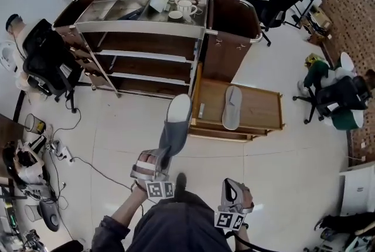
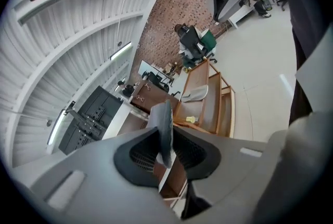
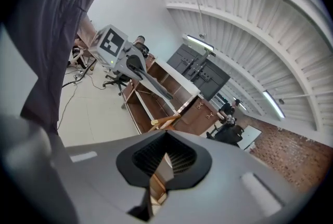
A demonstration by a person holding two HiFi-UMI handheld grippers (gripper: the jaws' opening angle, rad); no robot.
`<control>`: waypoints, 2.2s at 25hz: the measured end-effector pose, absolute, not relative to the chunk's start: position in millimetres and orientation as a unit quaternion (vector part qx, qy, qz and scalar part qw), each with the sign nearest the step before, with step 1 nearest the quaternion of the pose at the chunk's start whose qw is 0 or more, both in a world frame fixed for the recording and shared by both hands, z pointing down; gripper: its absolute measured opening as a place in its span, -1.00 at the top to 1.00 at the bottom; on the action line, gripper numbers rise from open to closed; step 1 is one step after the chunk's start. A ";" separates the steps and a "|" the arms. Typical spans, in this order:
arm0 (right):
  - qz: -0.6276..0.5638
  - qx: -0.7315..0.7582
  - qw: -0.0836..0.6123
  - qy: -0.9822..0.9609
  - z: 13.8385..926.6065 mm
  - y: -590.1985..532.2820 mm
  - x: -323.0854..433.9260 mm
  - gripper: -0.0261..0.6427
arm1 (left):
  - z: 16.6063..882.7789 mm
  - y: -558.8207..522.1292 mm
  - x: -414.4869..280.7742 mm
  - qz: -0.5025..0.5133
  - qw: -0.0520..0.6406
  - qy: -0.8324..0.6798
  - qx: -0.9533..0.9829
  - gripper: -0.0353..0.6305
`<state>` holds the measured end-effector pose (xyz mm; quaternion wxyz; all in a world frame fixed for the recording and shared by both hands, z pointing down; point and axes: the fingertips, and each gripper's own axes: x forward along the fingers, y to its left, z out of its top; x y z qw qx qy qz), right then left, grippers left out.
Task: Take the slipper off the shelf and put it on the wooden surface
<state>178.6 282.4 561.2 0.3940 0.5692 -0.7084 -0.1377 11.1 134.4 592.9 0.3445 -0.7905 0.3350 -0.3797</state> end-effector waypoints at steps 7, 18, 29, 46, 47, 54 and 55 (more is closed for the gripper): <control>-0.109 0.609 0.414 -0.668 566.2 328.6 236.7 0.92 | 625.4 113.8 121.0 -0.394 0.352 0.271 -0.804 0.62; -0.067 0.621 0.422 -0.657 581.1 310.7 387.8 0.92 | 782.6 -10.7 260.2 -0.546 0.307 0.202 -0.753 0.62; -0.025 0.598 0.433 -0.674 612.3 294.5 434.4 0.92 | 883.6 -17.0 270.5 -0.633 0.199 0.125 -0.737 -0.17; -0.087 0.532 0.384 -0.750 610.9 283.8 339.4 0.92 | 685.8 196.7 161.9 -0.467 0.226 0.271 -0.811 0.16; -0.093 0.529 0.383 -0.751 607.9 289.1 328.2 0.92 | 677.8 211.1 149.4 -0.465 0.223 0.279 -0.810 0.16; -0.126 0.520 0.391 -0.749 590.8 352.3 256.4 0.92 | 619.1 287.2 83.9 -0.420 0.238 0.329 -0.812 0.31; -0.131 0.517 0.392 -0.749 589.3 361.2 246.1 0.92 | 612.9 295.7 75.6 -0.413 0.243 0.334 -0.812 0.33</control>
